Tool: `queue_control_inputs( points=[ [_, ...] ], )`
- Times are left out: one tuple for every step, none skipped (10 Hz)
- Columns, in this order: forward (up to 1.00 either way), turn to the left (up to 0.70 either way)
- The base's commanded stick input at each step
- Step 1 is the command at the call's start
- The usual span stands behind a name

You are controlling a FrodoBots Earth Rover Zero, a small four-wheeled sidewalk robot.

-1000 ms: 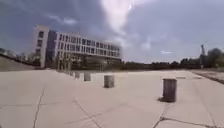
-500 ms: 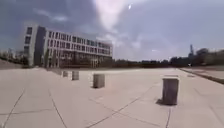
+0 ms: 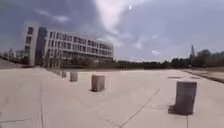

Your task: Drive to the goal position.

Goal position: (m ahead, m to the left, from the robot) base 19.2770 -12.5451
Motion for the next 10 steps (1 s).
queue_control_inputs(
  points=[
    [0.7, 0.0],
    [0.7, 0.0],
    [0.7, 0.0],
    [0.7, 0.0],
    [0.7, -0.22],
    [0.7, -0.35],
    [0.7, -0.35],
    [0.7, -0.35],
    [0.7, -0.24],
    [0.7, -0.14]
  ],
)
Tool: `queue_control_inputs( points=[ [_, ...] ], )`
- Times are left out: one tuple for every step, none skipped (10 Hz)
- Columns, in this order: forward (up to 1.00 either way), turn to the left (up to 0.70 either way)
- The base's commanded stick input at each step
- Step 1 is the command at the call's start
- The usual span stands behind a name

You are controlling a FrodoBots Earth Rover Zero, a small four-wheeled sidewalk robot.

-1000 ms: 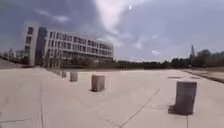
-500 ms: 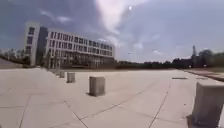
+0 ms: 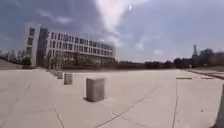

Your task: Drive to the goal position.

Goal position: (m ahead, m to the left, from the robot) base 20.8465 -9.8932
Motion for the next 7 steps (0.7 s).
queue_control_inputs(
  points=[
    [0.7, -0.04],
    [0.7, 0.0],
    [0.7, 0.0],
    [0.7, 0.0],
    [0.7, 0.0],
    [0.7, 0.0],
    [0.7, 0.0]
  ],
)
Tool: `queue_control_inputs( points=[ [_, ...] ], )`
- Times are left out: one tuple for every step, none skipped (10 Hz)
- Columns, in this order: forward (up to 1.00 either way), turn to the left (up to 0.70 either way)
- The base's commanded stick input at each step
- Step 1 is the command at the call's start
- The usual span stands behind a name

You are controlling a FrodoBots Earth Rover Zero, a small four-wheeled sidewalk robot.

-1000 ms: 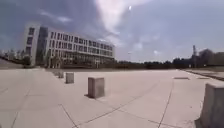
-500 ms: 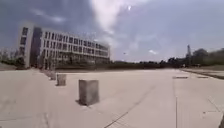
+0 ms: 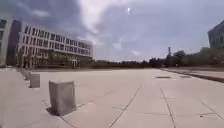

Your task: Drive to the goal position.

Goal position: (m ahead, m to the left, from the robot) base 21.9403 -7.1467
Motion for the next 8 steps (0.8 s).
queue_control_inputs(
  points=[
    [0.7, 0.0],
    [0.7, 0.0],
    [0.7, 0.0],
    [0.7, 0.0],
    [0.7, 0.0],
    [0.7, 0.0],
    [0.7, 0.0],
    [0.7, 0.0]
  ],
)
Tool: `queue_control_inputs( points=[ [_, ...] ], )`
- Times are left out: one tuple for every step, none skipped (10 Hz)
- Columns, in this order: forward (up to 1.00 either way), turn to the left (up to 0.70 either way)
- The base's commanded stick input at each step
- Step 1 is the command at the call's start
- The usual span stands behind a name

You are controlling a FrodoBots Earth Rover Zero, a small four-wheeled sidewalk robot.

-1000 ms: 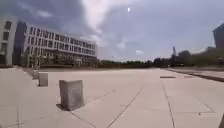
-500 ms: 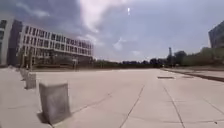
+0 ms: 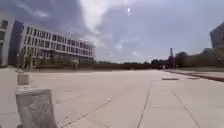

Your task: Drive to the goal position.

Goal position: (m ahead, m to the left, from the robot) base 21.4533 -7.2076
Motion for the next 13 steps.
queue_control_inputs(
  points=[
    [0.7, 0.0],
    [0.7, 0.0],
    [0.7, 0.0],
    [0.7, 0.0],
    [0.7, 0.0],
    [0.7, 0.0],
    [0.7, 0.0],
    [0.7, 0.0],
    [0.7, 0.0],
    [0.7, 0.0],
    [0.7, 0.0],
    [0.7, 0.0],
    [0.7, 0.0]
  ],
)
